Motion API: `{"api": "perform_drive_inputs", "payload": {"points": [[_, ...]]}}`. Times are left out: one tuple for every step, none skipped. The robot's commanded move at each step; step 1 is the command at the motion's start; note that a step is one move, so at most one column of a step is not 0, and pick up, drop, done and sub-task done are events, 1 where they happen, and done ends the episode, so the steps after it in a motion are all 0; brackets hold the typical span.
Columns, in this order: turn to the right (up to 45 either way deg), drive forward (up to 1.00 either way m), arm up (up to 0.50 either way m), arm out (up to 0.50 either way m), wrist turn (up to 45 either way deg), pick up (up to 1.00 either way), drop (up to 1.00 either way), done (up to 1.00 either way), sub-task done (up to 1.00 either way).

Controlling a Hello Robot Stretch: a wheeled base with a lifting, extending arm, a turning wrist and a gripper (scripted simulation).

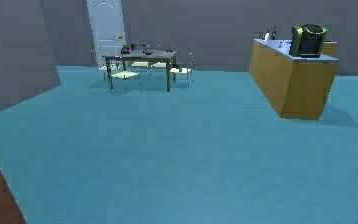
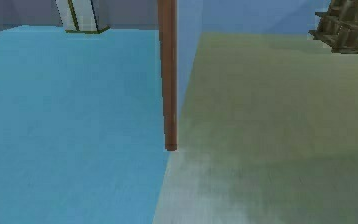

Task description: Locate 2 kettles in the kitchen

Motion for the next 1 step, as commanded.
{"api": "perform_drive_inputs", "payload": {"points": [[-6.0,0.0,0.0,0.0,0.0,0.0,0.0,0.0,0.0]]}}
